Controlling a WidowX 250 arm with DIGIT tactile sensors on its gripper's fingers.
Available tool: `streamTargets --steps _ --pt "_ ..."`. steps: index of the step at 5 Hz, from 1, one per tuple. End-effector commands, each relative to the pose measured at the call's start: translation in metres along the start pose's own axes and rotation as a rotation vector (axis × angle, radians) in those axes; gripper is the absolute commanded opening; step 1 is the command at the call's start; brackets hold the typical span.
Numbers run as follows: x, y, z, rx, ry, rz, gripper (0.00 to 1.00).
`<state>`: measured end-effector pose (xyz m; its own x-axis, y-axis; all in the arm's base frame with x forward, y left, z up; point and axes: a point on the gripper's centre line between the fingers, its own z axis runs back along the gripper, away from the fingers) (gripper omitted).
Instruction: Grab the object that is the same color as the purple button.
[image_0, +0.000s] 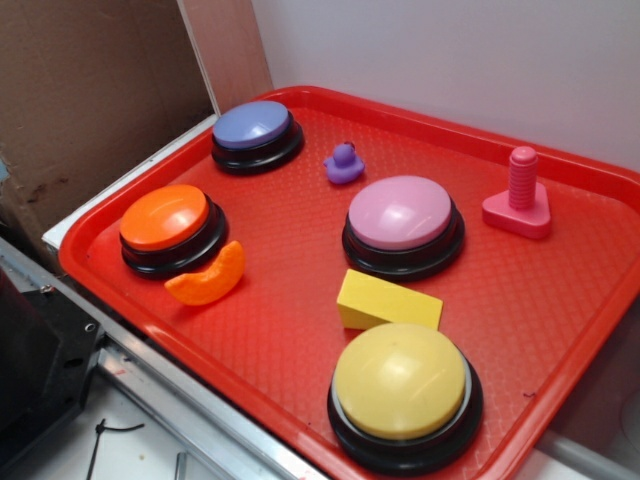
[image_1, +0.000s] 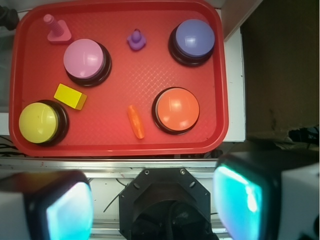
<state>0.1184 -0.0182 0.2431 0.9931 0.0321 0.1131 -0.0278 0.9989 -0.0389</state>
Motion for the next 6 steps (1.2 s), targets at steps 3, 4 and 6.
streamTargets --steps 3,4,6 --pt "0.067 -0.008 0.020 -0.011 -0.041 -0.020 1.00" --pt "0.117 -0.007 0.024 0.100 -0.041 -0.048 1.00" --pt "0.172 0.001 -0.097 0.230 0.353 -0.321 1.00"
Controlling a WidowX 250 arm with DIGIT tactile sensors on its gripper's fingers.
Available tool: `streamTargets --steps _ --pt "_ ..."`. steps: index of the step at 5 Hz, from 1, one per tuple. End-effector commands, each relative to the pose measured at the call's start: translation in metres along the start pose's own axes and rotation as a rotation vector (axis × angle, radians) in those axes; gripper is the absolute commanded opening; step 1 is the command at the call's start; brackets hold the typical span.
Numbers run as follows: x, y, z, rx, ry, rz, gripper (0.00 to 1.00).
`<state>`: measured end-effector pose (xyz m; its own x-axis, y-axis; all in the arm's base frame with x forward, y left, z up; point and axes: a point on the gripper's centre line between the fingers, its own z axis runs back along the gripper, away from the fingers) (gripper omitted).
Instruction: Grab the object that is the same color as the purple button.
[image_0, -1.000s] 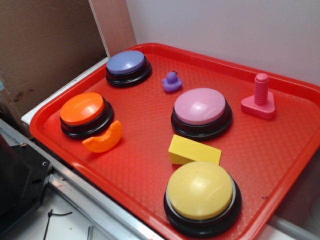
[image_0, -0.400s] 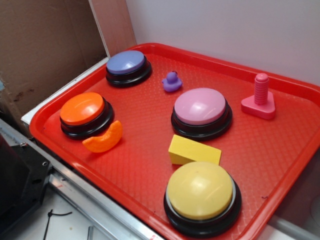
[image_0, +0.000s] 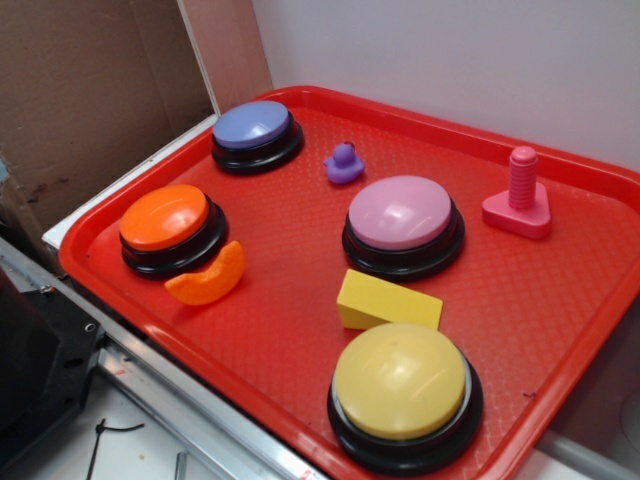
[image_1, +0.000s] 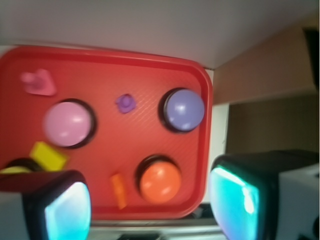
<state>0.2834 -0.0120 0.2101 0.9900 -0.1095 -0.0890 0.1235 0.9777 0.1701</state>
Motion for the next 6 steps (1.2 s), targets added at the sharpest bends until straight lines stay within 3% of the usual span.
streamTargets --steps 1,2,4,6 --pt "0.028 -0.005 -0.094 0.015 0.206 -0.194 1.00" --pt "0.038 -0.014 -0.142 -0.066 0.205 -0.223 1.00" --pt "0.036 -0.020 -0.153 -0.260 0.171 -0.236 1.00" --pt "0.044 -0.026 -0.161 -0.369 0.119 -0.327 1.00"
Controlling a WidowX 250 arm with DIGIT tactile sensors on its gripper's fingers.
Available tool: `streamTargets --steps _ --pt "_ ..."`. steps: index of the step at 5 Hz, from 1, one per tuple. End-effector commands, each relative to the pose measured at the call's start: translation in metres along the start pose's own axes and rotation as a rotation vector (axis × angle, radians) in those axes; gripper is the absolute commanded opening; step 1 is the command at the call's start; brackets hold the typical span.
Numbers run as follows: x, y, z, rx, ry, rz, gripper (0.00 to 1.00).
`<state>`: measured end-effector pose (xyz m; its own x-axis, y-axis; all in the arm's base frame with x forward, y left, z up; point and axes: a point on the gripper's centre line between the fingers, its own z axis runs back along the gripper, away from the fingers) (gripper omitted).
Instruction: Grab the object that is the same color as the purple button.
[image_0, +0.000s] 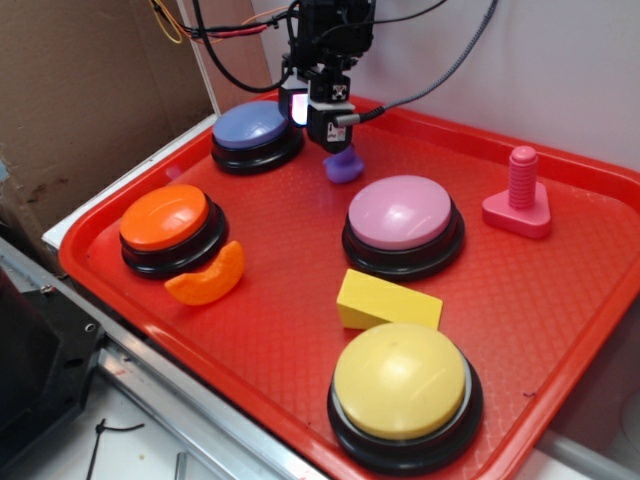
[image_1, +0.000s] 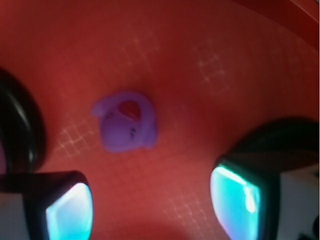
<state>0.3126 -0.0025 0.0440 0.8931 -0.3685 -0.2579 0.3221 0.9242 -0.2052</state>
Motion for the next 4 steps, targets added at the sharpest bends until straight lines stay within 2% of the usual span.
streamTargets --steps 1,2,3,4 --pt "0.0048 -0.0100 -0.0001 0.055 -0.001 -0.183 1.00" --pt "0.0009 -0.0173 0.0032 0.118 0.046 -0.265 1.00" --pt "-0.0029 -0.0175 0.0043 0.146 0.046 -0.283 1.00" --pt "-0.0029 -0.0175 0.0043 0.146 0.046 -0.283 1.00"
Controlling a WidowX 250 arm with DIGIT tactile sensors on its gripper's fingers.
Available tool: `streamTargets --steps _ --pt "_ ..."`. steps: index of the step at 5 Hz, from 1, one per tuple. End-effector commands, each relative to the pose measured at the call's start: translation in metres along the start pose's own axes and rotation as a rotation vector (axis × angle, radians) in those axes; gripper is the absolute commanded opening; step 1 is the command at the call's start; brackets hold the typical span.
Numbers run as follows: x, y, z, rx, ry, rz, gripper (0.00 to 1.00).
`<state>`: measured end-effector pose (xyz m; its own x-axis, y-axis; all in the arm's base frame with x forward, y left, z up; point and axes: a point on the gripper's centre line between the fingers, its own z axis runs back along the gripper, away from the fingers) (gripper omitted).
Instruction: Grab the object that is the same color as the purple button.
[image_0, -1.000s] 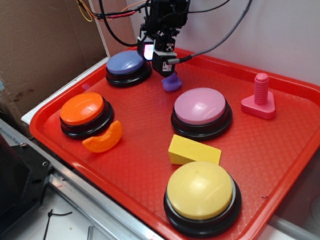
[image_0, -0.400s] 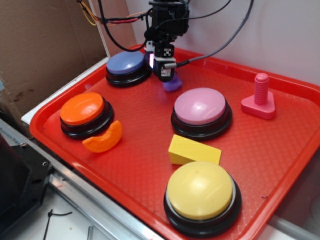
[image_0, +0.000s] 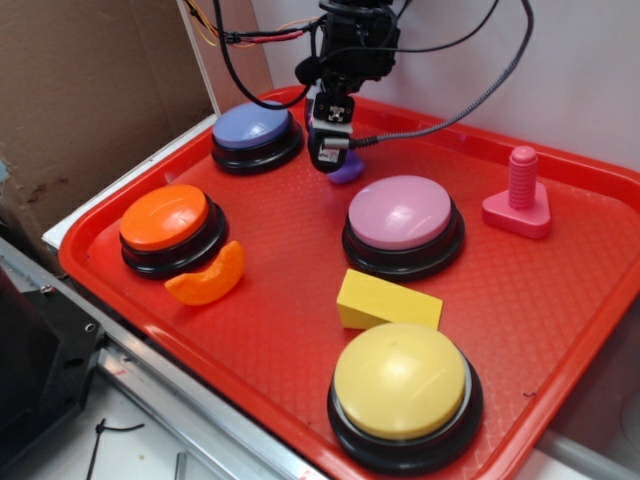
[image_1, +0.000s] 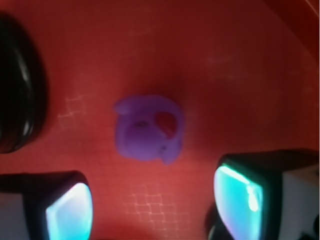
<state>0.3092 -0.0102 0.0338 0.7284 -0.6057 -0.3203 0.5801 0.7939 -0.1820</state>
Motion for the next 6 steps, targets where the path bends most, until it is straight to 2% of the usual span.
streamTargets --steps 1,2,4,5,6 --pt "-0.004 -0.011 0.016 0.048 -0.070 -0.006 1.00" --pt "0.018 -0.009 -0.008 0.126 -0.105 -0.110 1.00" --pt "0.037 -0.026 -0.030 0.055 -0.105 -0.200 1.00" --pt "0.037 -0.025 -0.032 0.024 -0.138 -0.171 0.00" --pt "0.034 -0.024 -0.031 0.017 -0.133 -0.151 0.00"
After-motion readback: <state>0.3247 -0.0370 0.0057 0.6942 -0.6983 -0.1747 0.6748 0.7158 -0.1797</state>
